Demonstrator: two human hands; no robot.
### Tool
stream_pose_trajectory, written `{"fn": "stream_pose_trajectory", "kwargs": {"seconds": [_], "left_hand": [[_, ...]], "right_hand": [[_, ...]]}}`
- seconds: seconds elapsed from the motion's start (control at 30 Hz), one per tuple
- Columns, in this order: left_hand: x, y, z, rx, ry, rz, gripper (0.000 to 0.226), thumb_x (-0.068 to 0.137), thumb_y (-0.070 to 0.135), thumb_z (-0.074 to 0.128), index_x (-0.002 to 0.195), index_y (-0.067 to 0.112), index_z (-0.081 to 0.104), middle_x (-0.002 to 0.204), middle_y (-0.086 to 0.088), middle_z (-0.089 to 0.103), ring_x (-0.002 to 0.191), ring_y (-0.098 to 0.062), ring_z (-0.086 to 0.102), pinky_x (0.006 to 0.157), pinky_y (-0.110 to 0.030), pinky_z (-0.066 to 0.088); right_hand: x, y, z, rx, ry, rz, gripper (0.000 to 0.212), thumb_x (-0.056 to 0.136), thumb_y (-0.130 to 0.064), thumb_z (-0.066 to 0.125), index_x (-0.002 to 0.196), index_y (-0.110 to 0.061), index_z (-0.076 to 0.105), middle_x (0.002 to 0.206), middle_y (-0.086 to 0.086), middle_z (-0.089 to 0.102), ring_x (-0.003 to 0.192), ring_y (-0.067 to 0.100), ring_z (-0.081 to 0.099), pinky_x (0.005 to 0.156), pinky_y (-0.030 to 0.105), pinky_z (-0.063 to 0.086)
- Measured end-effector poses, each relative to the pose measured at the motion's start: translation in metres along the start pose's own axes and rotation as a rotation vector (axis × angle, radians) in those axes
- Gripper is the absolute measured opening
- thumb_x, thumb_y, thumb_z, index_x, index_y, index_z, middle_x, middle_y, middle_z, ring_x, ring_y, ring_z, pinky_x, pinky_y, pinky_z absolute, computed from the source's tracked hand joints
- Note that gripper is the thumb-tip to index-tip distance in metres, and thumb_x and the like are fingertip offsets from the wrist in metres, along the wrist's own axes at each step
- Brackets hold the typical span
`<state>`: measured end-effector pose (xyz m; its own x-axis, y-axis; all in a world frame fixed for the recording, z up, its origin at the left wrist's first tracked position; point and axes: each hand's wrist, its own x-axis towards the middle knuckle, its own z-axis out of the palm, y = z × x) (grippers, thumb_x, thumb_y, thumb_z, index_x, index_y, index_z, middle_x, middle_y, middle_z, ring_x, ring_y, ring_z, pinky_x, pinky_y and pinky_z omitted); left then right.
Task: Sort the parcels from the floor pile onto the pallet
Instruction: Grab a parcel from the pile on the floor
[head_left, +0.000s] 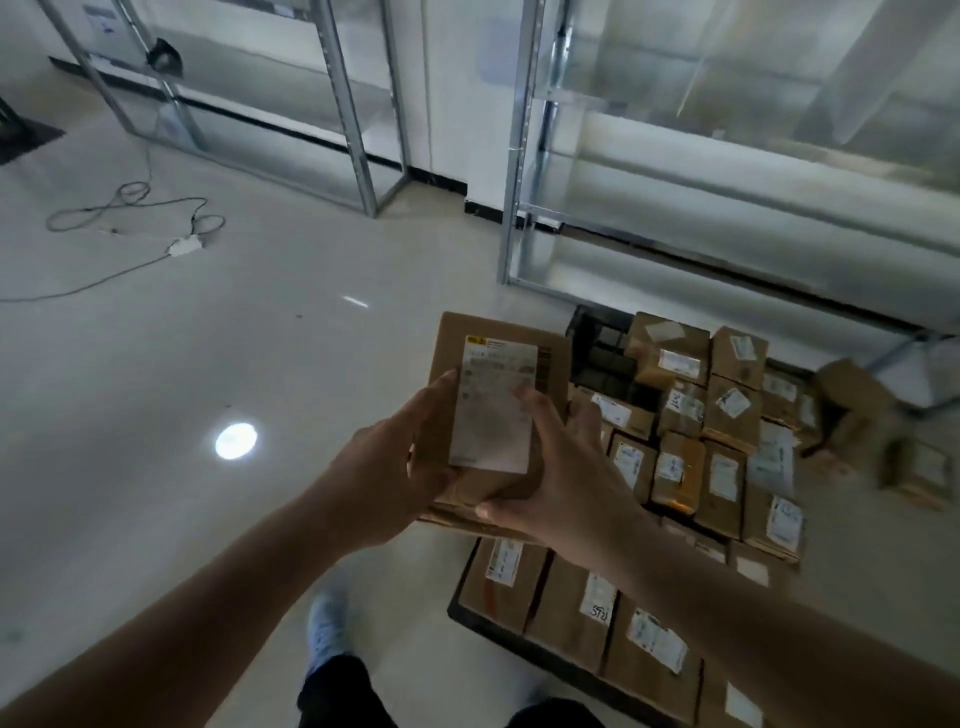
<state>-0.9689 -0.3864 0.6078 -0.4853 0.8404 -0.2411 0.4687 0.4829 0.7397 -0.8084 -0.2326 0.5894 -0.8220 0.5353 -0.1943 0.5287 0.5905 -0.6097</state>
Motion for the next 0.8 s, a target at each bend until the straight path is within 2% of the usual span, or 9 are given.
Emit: {"fn": "stream_pose_trajectory", "kwargs": {"seconds": [0.07, 0.17, 0.27, 0.4, 0.53, 0.63, 0.7, 0.73, 0.8], "left_hand": [[0.025, -0.022, -0.033, -0.001, -0.078, 0.048, 0.096, 0.097, 0.013, 0.069, 0.161, 0.05, 0.007, 0.145, -0.002, 0.056, 0.127, -0.028, 0.061, 0.084, -0.034, 0.062], [0.062, -0.049, -0.086, 0.065, -0.158, 0.131, 0.097, 0.097, 0.017, 0.071, 0.161, 0.049, 0.007, 0.149, -0.002, 0.054, 0.123, -0.027, 0.063, 0.081, -0.026, 0.062], [0.098, -0.067, -0.13, 0.111, -0.233, 0.179, 0.097, 0.096, 0.022, 0.072, 0.16, 0.052, 0.005, 0.15, -0.002, 0.052, 0.116, -0.023, 0.066, 0.073, -0.026, 0.063], [0.143, -0.077, -0.159, 0.154, -0.296, 0.24, 0.099, 0.095, 0.03, 0.074, 0.159, 0.055, 0.002, 0.149, -0.001, 0.054, 0.12, -0.023, 0.063, 0.085, -0.035, 0.063], [0.196, -0.078, -0.16, 0.12, -0.365, 0.275, 0.102, 0.093, 0.032, 0.076, 0.153, 0.064, 0.001, 0.146, 0.002, 0.057, 0.123, -0.02, 0.063, 0.091, -0.037, 0.062], [0.246, -0.075, -0.153, 0.101, -0.417, 0.301, 0.105, 0.092, 0.03, 0.076, 0.146, 0.074, -0.002, 0.144, 0.004, 0.059, 0.122, -0.021, 0.064, 0.085, -0.032, 0.063], [0.284, -0.073, -0.146, 0.131, -0.445, 0.315, 0.105, 0.093, 0.03, 0.075, 0.141, 0.078, -0.006, 0.146, 0.004, 0.057, 0.124, -0.022, 0.064, 0.077, -0.022, 0.06], [0.303, -0.07, -0.143, 0.14, -0.458, 0.318, 0.106, 0.094, 0.029, 0.074, 0.14, 0.079, -0.006, 0.147, 0.003, 0.056, 0.124, -0.022, 0.063, 0.075, -0.02, 0.059], [0.343, -0.065, -0.137, 0.148, -0.467, 0.3, 0.105, 0.094, 0.026, 0.074, 0.146, 0.073, -0.004, 0.148, 0.003, 0.055, 0.125, -0.023, 0.063, 0.08, -0.025, 0.061]], "right_hand": [[0.023, -0.023, 0.015, 0.019, 0.06, 0.056, 0.124, 0.062, -0.063, 0.092, 0.153, -0.057, 0.008, 0.147, -0.003, 0.021, 0.135, 0.029, 0.046, 0.108, 0.052, 0.051], [0.058, -0.064, 0.034, 0.054, 0.157, 0.122, 0.125, 0.061, -0.065, 0.092, 0.154, -0.057, 0.009, 0.147, 0.0, 0.026, 0.133, 0.027, 0.046, 0.105, 0.051, 0.053], [0.09, -0.099, 0.046, 0.087, 0.238, 0.194, 0.125, 0.062, -0.068, 0.09, 0.155, -0.059, 0.006, 0.152, 0.002, 0.025, 0.139, 0.028, 0.039, 0.105, 0.049, 0.052], [0.121, -0.117, 0.045, 0.135, 0.261, 0.29, 0.12, 0.066, -0.066, 0.089, 0.154, -0.06, 0.008, 0.154, -0.005, 0.015, 0.143, 0.03, 0.035, 0.108, 0.055, 0.051], [0.154, -0.11, 0.033, 0.134, 0.311, 0.352, 0.114, 0.068, -0.061, 0.09, 0.152, -0.058, 0.013, 0.15, -0.008, 0.015, 0.139, 0.03, 0.043, 0.105, 0.052, 0.054], [0.185, -0.092, 0.028, 0.162, 0.368, 0.401, 0.112, 0.069, -0.057, 0.091, 0.15, -0.06, 0.014, 0.153, -0.009, 0.015, 0.14, 0.029, 0.042, 0.103, 0.051, 0.055], [0.212, -0.076, 0.026, 0.187, 0.387, 0.441, 0.113, 0.069, -0.058, 0.091, 0.153, -0.058, 0.014, 0.157, -0.007, 0.013, 0.143, 0.028, 0.039, 0.105, 0.051, 0.054], [0.227, -0.066, 0.024, 0.193, 0.396, 0.453, 0.113, 0.07, -0.059, 0.09, 0.153, -0.058, 0.014, 0.158, -0.005, 0.014, 0.143, 0.027, 0.038, 0.105, 0.05, 0.053], [0.26, -0.043, 0.017, 0.209, 0.397, 0.461, 0.113, 0.07, -0.06, 0.09, 0.154, -0.057, 0.014, 0.156, -0.002, 0.019, 0.141, 0.025, 0.039, 0.106, 0.047, 0.052]]}}
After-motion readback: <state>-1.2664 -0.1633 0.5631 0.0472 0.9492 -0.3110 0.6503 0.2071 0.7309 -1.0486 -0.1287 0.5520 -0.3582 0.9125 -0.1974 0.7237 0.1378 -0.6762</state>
